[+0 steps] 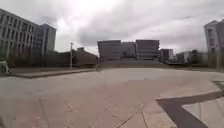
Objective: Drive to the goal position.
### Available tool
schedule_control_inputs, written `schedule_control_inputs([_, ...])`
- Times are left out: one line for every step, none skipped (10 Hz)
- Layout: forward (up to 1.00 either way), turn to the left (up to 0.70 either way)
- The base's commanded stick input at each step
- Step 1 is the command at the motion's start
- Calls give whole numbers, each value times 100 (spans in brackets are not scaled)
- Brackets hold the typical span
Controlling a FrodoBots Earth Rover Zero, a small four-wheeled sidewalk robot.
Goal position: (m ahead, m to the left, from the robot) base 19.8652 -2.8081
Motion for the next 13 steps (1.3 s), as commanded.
schedule_control_inputs([100,0])
schedule_control_inputs([100,0])
schedule_control_inputs([100,0])
schedule_control_inputs([100,0])
schedule_control_inputs([100,0])
schedule_control_inputs([100,0])
schedule_control_inputs([100,0])
schedule_control_inputs([100,0])
schedule_control_inputs([100,0])
schedule_control_inputs([100,0])
schedule_control_inputs([100,0])
schedule_control_inputs([100,0])
schedule_control_inputs([100,0])
